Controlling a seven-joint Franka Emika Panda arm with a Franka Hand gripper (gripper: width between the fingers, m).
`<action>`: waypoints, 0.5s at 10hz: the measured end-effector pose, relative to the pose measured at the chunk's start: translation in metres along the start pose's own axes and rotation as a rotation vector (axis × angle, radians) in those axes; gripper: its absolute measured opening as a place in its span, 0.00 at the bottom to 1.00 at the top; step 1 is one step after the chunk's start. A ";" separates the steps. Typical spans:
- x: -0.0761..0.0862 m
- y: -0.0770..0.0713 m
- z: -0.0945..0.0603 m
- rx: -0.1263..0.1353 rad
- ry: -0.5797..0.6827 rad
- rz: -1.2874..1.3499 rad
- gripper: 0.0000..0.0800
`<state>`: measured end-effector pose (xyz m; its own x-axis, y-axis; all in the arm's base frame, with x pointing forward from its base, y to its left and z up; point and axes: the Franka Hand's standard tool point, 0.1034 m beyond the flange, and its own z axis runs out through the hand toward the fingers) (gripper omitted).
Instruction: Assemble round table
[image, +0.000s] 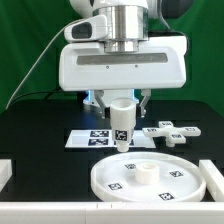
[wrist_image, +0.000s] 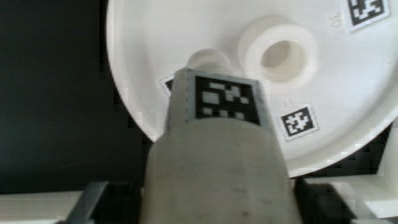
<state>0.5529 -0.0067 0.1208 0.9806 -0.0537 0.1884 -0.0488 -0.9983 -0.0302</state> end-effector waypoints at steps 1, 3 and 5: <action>0.000 0.000 0.000 0.000 -0.001 -0.001 0.51; 0.004 -0.020 -0.001 0.010 0.022 0.002 0.51; 0.008 -0.035 -0.001 0.014 0.092 -0.026 0.51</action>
Offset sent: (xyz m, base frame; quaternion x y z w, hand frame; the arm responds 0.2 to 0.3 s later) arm 0.0194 0.0467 0.0123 0.0222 0.0557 0.0010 0.9982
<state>0.5622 0.0279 0.1240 0.9601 -0.0301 0.2782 -0.0204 -0.9991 -0.0375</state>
